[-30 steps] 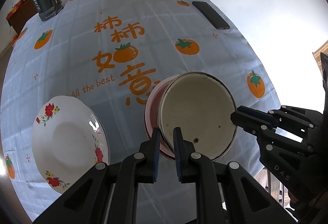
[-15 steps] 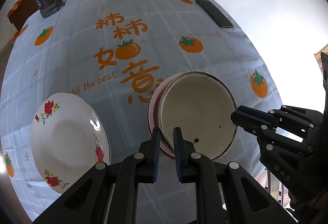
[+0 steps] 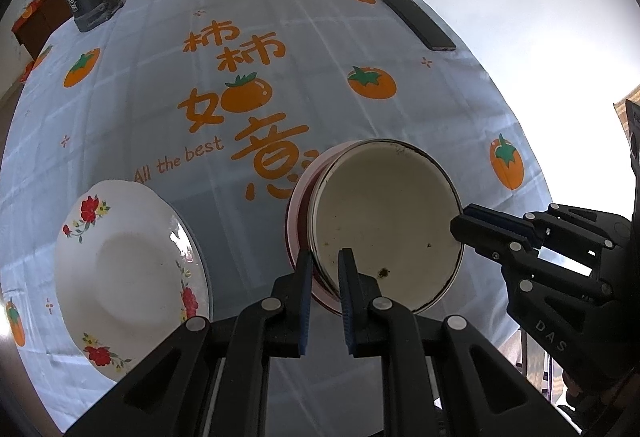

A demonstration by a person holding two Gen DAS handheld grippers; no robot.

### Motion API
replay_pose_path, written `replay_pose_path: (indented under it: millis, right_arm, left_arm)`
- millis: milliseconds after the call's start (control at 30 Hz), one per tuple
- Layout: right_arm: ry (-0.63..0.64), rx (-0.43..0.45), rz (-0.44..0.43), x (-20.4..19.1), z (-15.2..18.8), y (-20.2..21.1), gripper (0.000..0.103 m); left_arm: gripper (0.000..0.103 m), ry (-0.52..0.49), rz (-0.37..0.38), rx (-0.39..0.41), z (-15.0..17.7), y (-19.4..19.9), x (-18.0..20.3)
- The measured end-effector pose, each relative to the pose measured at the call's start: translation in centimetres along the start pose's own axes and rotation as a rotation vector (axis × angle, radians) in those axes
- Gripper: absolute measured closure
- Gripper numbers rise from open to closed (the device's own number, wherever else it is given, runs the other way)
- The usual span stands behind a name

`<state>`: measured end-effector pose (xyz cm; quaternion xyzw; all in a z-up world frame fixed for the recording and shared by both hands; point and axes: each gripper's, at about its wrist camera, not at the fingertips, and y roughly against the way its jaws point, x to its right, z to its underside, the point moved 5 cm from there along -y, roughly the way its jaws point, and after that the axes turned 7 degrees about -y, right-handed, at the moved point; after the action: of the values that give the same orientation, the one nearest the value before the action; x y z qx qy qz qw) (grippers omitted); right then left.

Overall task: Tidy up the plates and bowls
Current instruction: 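Lower the cream enamel bowl into the pink bowl with both tools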

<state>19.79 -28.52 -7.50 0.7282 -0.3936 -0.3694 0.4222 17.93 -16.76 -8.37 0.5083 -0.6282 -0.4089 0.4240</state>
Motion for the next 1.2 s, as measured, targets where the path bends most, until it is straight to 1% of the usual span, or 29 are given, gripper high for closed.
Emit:
replay_pose_path:
  millis: [1200]
  right_arm:
    - [0.007, -0.018, 0.017, 0.7, -0.5, -0.6, 0.095]
  left_arm:
    - [0.089, -0.003, 0.006, -0.034, 0.1, -1.4, 0.2]
